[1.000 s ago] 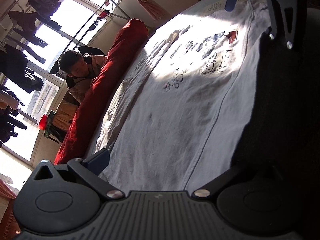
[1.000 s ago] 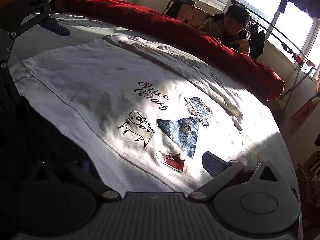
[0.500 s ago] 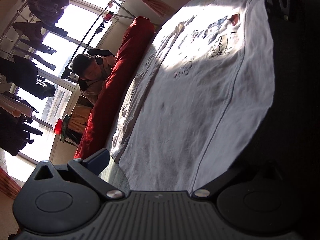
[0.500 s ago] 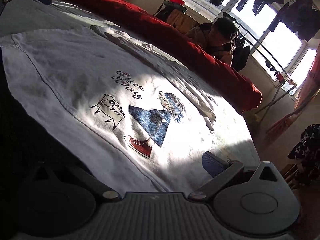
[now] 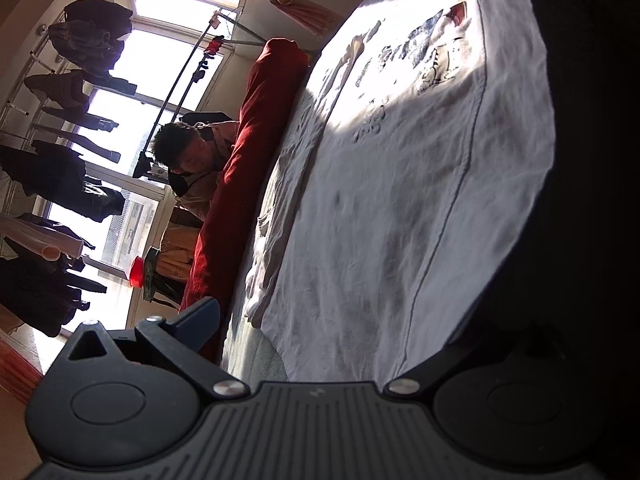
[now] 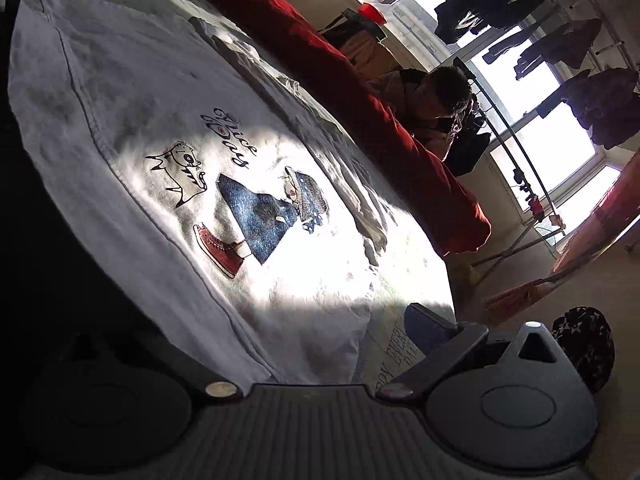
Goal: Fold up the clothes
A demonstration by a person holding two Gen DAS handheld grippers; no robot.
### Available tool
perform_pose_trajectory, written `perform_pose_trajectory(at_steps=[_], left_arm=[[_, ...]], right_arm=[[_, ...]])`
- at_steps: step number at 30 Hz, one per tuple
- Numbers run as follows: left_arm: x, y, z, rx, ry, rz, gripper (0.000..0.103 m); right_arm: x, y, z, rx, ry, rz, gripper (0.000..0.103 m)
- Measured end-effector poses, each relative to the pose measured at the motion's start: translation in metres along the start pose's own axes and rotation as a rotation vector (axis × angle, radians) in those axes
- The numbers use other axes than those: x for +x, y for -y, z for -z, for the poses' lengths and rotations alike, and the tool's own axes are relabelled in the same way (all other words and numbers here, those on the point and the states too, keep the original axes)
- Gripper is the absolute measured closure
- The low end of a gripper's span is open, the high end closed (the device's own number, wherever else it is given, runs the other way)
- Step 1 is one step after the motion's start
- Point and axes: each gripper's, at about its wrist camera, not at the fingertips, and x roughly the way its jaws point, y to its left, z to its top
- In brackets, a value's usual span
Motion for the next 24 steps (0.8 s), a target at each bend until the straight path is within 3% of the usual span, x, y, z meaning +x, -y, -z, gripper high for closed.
perform_pose_trajectory(at_steps=[13,20,24], left_arm=[[0.001,-0.004,0.009,-0.027,-0.004,0.001,0.001],[0.000,-0.012,0.009,-0.031,0.014,0.002,0.001],[-0.001,-0.018,0.006,-0.022,0.027,0.020,0.011]], right_arm=[[-0.004,0.000,0.001,-0.025,0.041,0.012,0.000],[-0.005,0.001,-0.004,-0.044,0.044,-0.002,0.011],[-0.005,0.007,-0.010,-0.046,0.044,-0.029,0.020]])
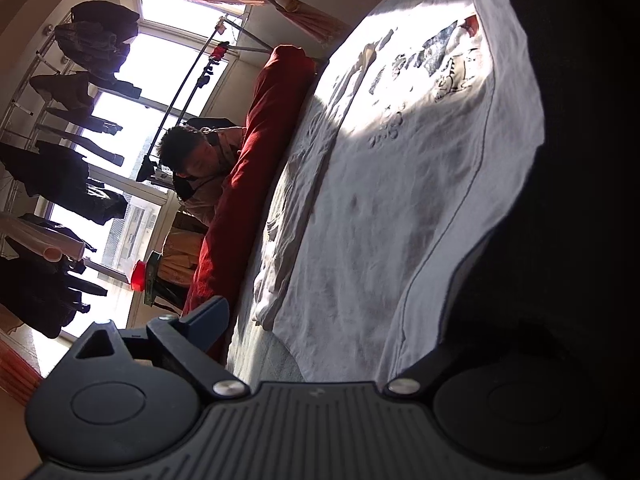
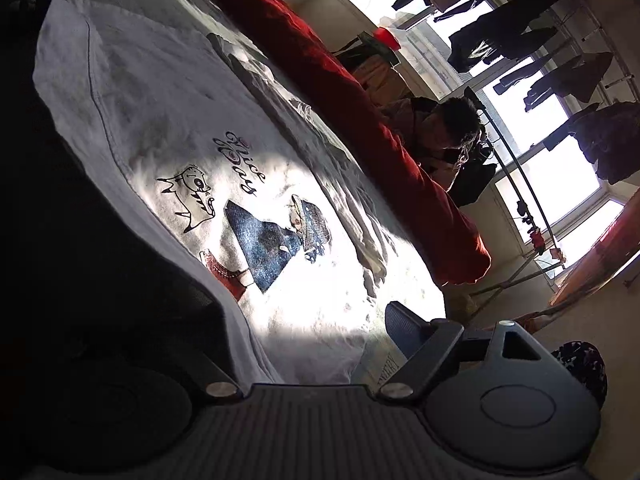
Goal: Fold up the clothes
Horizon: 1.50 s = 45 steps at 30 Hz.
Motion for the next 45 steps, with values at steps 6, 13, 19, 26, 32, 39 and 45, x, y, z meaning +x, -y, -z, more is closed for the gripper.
perform_pose_trajectory(at_steps=[6,13,19,26,32,39,45], left_arm=[[0.000,-0.003,-0.003,0.013,0.004,0.076,0.048],[-0.002,0.001,-0.002,0.022,0.001,0.113,0.062],[-0.002,0.001,-0.002,-0.007,-0.006,0.107,0.062],[0.007,0.012,0.000,0.016,-0.035,0.125,0.059],[0.008,0.005,-0.001,-0.029,-0.034,0.088,0.059],[0.007,-0.005,-0.004,-0.063,-0.020,0.031,0.062],[0.015,-0.023,-0.009,-0.086,-0.011,-0.003,0.061]], right_arm=[[0.002,0.003,-0.004,-0.018,-0.006,-0.068,0.040],[0.001,0.001,-0.004,-0.037,-0.010,-0.124,0.050],[0.001,-0.011,0.002,-0.080,-0.026,-0.128,0.050],[0.007,-0.027,0.004,-0.140,-0.013,-0.046,0.048],[0.008,-0.030,0.004,-0.161,0.007,0.026,0.043],[0.008,-0.015,0.000,-0.112,0.032,0.123,0.041],[0.019,-0.004,-0.008,-0.103,0.049,0.169,0.041]])
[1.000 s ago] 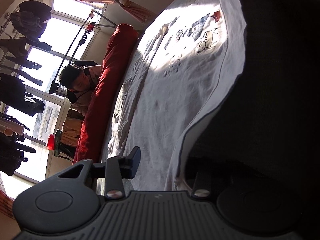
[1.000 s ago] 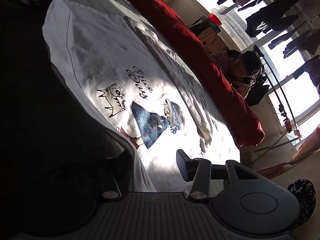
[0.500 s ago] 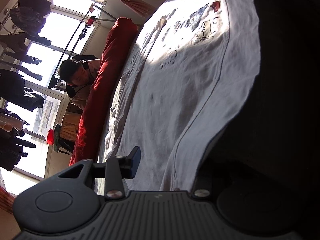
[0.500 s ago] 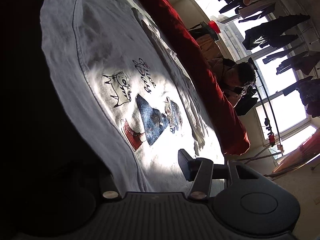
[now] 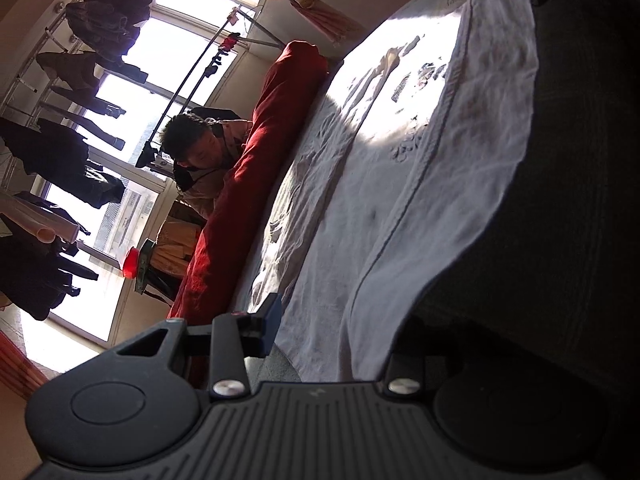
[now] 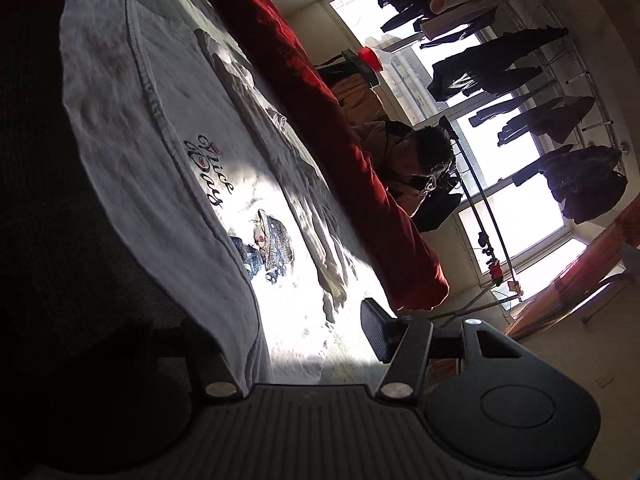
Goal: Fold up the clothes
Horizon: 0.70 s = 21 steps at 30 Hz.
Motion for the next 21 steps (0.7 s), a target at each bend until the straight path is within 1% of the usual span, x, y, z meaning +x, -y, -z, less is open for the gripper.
perform_pose_trajectory(at_steps=[7,12,21], left_arm=[[0.020,-0.020,-0.007,-0.025,-0.002,-0.021,0.061],[0.042,-0.034,-0.013,-0.030,-0.005,-0.044,0.061],[0.091,-0.059,-0.023,-0.044,-0.013,-0.084,0.061]], right_arm=[[0.026,0.018,-0.013,0.006,0.023,0.060,0.041],[0.050,0.030,-0.023,0.005,0.036,0.093,0.041],[0.112,0.053,-0.043,0.002,0.059,0.137,0.041]])
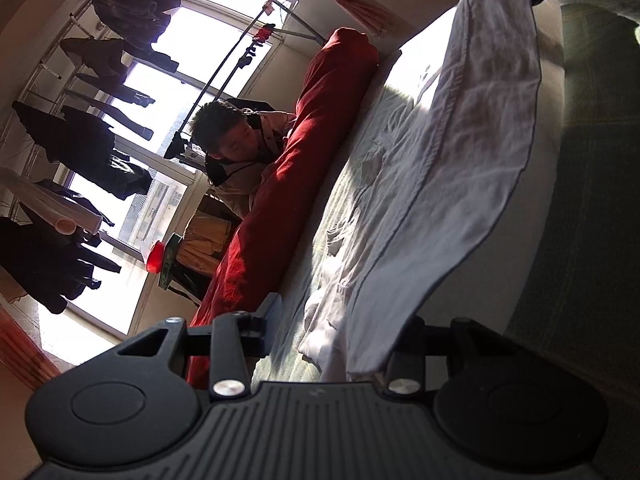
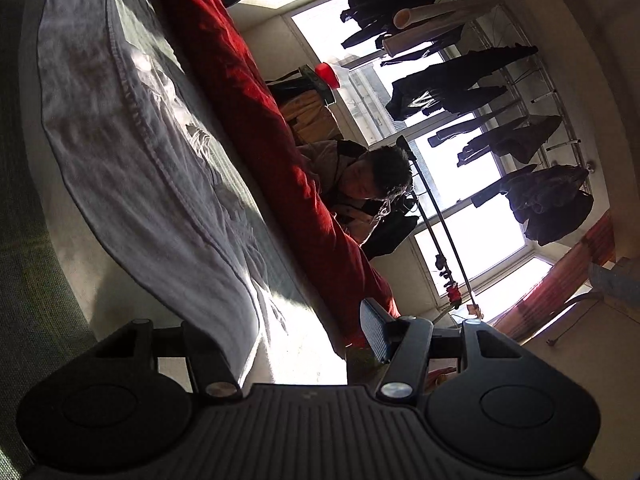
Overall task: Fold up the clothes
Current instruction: 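Fold the shirt side over its body with the left gripper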
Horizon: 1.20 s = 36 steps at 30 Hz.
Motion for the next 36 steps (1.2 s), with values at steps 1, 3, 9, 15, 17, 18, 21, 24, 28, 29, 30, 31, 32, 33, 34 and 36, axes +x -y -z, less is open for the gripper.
perform_pose_trajectory(at_steps=[1,3,9,15,17,18,21,24,28,29,30,31,32,33,34,36], left_arm=[[0.007,-0.003,-0.001,-0.002,-0.001,0.000,0.061],[0.023,-0.008,-0.003,-0.001,-0.005,-0.001,0.061],[0.065,-0.016,-0.009,0.025,-0.013,-0.016,0.061],[0.105,-0.023,-0.012,0.058,-0.015,-0.040,0.060],[0.119,-0.023,-0.012,0.081,-0.017,-0.041,0.059],[0.127,-0.024,-0.012,0.092,-0.019,-0.041,0.059],[0.147,-0.025,-0.012,0.096,-0.027,-0.027,0.059],[0.169,-0.026,-0.009,0.077,-0.047,0.033,0.059],[0.191,-0.024,-0.004,0.056,-0.080,0.128,0.057],[0.195,-0.023,-0.002,0.052,-0.089,0.150,0.057],[0.197,-0.022,-0.001,0.049,-0.097,0.167,0.054],[0.200,-0.021,0.000,0.047,-0.104,0.185,0.053],[0.200,-0.021,0.001,0.041,-0.110,0.202,0.054],[0.196,-0.024,0.002,0.031,-0.112,0.221,0.053],[0.193,-0.027,0.003,0.021,-0.114,0.239,0.052],[0.181,-0.036,0.007,0.000,-0.107,0.286,0.042]], right_arm=[[0.007,0.001,-0.002,0.000,0.001,0.002,0.041],[0.023,0.002,-0.005,-0.006,0.001,0.002,0.041],[0.071,0.005,-0.013,-0.025,0.008,0.005,0.041],[0.118,0.014,-0.024,-0.021,0.011,0.016,0.036],[0.133,0.017,-0.026,-0.012,0.009,0.013,0.032],[0.141,0.019,-0.027,-0.001,0.005,0.003,0.032],[0.162,0.022,-0.029,0.037,-0.014,-0.024,0.032],[0.187,0.023,-0.029,0.066,-0.040,-0.074,0.032],[0.215,0.022,-0.021,0.112,-0.100,-0.205,0.032],[0.222,0.022,-0.018,0.123,-0.118,-0.242,0.032],[0.227,0.021,-0.015,0.138,-0.132,-0.276,0.031],[0.232,0.021,-0.013,0.154,-0.151,-0.307,0.027],[0.237,0.020,-0.011,0.171,-0.170,-0.338,0.026],[0.238,0.023,-0.009,0.186,-0.180,-0.370,0.026],[0.238,0.026,-0.007,0.201,-0.187,-0.401,0.026],[0.240,0.033,-0.003,0.230,-0.203,-0.464,0.026]])
